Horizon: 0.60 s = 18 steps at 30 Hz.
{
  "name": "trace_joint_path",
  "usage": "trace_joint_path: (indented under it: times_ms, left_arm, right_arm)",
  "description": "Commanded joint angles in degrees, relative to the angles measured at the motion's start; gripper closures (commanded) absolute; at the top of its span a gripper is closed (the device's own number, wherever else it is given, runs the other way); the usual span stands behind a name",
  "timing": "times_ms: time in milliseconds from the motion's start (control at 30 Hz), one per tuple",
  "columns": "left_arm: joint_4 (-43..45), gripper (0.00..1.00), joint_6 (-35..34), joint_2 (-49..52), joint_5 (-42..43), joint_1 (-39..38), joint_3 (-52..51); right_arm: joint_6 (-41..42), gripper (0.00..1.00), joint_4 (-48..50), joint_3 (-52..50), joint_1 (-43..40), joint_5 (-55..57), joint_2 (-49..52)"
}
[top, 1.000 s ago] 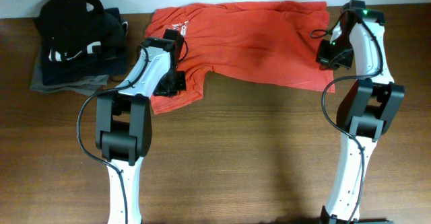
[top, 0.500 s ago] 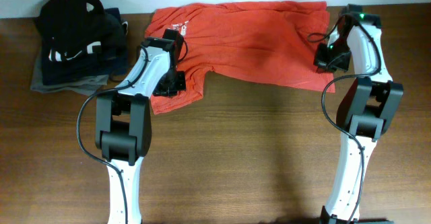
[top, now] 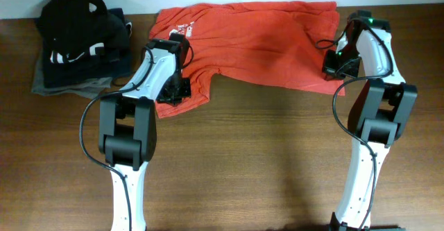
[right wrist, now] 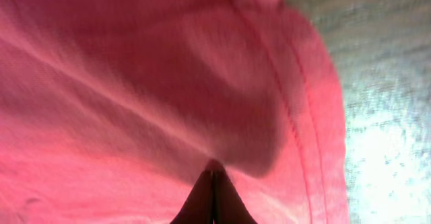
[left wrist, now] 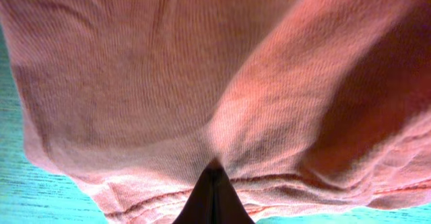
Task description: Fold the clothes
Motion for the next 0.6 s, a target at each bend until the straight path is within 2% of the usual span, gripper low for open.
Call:
trace_joint_path:
  times_ms: [0, 333, 567]
  left_arm:
    - [-1.57, 0.99, 0.63, 2.84, 1.75, 0.33, -4.11]
    - [1.05, 0.99, -1.14, 2.84, 4.09, 0.35, -14.82]
    - [-1.03, 0.99, -1.77, 2.84, 7.54, 0.33, -17.11]
  right_arm:
    - [-0.35, 0.96, -3.1, -3.19, 0.22, 6.56, 3.15]
    - [1.81, 0.96, -8.11, -3.21, -0.72, 12.2, 3.15]
    - [4.2, 0.96, -11.54, -3.21, -4.92, 12.37, 3.15]
